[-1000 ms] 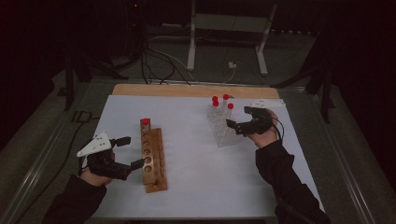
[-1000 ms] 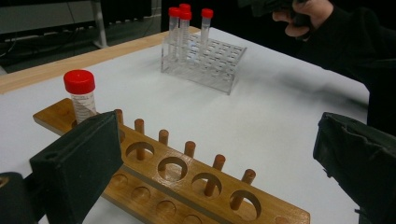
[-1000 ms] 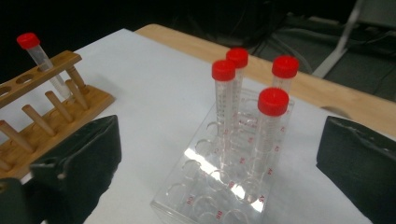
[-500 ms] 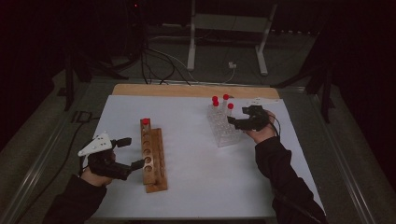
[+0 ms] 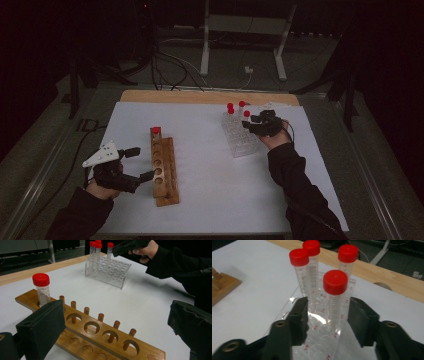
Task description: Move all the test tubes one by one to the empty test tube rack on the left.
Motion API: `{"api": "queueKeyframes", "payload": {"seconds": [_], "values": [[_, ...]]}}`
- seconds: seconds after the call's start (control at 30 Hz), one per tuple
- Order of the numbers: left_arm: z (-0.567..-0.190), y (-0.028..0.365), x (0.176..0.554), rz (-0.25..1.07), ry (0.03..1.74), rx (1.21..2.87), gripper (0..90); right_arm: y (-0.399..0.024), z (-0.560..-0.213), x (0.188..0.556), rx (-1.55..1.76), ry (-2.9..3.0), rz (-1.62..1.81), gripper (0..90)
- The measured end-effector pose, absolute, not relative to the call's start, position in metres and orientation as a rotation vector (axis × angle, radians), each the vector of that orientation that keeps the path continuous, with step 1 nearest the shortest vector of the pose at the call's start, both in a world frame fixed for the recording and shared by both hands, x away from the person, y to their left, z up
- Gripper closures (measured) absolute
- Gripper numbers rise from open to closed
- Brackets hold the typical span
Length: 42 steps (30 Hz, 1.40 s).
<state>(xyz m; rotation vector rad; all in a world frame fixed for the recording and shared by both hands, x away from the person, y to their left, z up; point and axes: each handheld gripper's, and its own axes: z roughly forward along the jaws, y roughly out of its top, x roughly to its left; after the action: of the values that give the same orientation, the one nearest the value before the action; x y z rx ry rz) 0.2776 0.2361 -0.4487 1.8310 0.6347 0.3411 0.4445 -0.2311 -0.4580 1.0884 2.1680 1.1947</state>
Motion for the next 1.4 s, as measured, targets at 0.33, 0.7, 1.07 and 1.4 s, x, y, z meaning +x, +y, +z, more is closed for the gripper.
{"api": "queueKeyframes", "payload": {"seconds": [0.33,0.7,1.07,1.4], "values": [[-0.45,0.235,0.279,0.344,0.65,1.846,2.0,-0.228,-0.465,0.449,1.074,2.148,1.175,68.5],[-0.45,0.235,0.279,0.342,0.647,1.845,2.0,-0.228,-0.472,0.452,1.118,2.146,1.168,73.0],[-0.45,0.235,0.279,0.334,0.645,1.849,2.0,-0.226,-0.47,0.454,1.144,2.146,1.147,74.6],[-0.449,0.234,0.28,0.325,0.642,1.858,2.0,-0.229,-0.446,0.447,1.117,2.126,1.159,74.8]]}}
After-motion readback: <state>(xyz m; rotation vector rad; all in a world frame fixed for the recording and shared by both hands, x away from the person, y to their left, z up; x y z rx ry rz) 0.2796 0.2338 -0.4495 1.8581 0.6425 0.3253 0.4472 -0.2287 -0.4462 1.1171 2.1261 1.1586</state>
